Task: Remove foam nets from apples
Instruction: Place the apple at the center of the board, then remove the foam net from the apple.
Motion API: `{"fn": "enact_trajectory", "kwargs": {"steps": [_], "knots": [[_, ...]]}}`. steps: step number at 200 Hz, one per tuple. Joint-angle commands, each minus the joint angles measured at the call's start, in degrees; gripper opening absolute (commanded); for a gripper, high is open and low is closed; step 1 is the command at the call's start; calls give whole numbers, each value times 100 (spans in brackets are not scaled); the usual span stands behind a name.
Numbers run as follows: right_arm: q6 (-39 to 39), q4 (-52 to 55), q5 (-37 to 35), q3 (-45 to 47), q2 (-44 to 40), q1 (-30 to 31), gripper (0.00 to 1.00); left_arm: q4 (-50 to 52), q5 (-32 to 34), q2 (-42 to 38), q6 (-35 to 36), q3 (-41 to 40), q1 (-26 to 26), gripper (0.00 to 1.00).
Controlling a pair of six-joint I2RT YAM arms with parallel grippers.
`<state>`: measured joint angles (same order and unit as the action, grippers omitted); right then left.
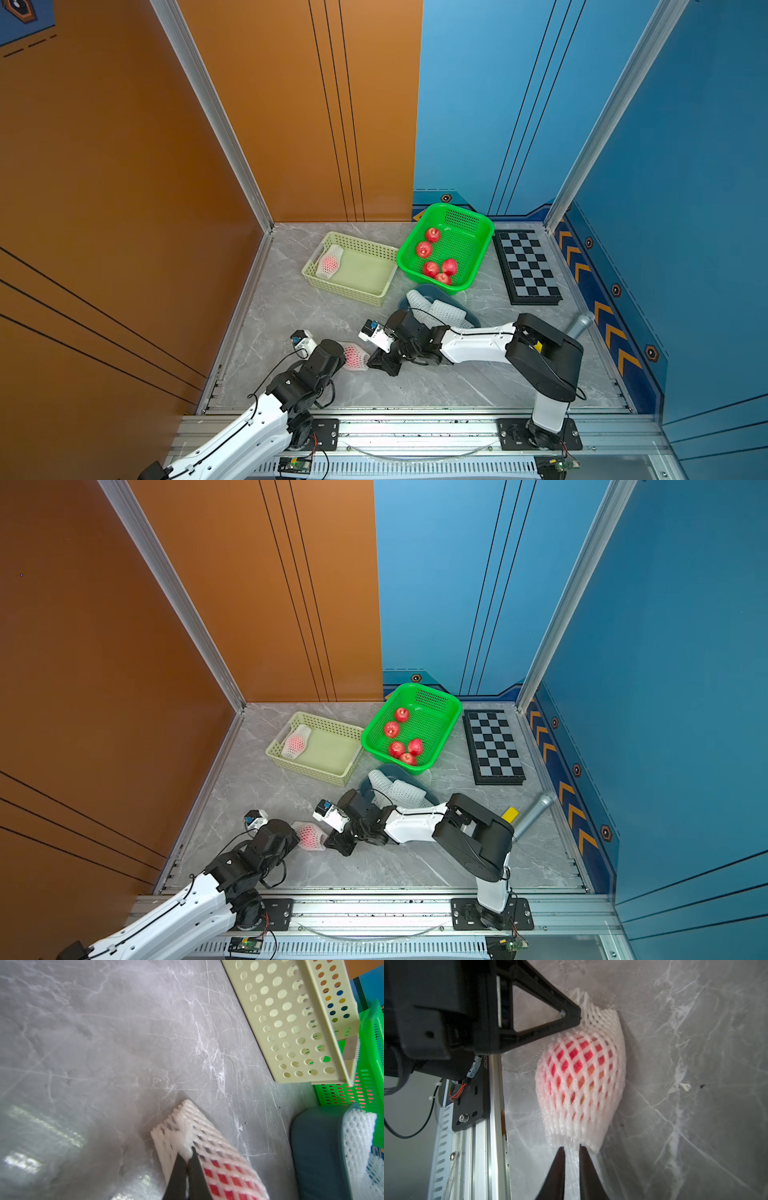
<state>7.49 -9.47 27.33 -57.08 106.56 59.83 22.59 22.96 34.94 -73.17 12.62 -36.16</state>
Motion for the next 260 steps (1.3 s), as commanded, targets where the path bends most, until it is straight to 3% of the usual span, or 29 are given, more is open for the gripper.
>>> {"fn": "enact_trajectory", "kwargs": {"steps": [1, 59, 217, 260], "knots": [[-18, 24, 13, -240, 125, -42, 18, 210, 24, -29, 30, 50, 72, 0], [-55, -31, 58, -437, 307, -45, 21, 220, -2, -40, 29, 47, 101, 0], [-6, -221, 259, -875, 698, -199, 48, 200, -90, -64, 90, 61, 228, 0], [27, -235, 303, -963, 745, -236, 50, 125, -152, -31, 133, 46, 272, 0]]}}
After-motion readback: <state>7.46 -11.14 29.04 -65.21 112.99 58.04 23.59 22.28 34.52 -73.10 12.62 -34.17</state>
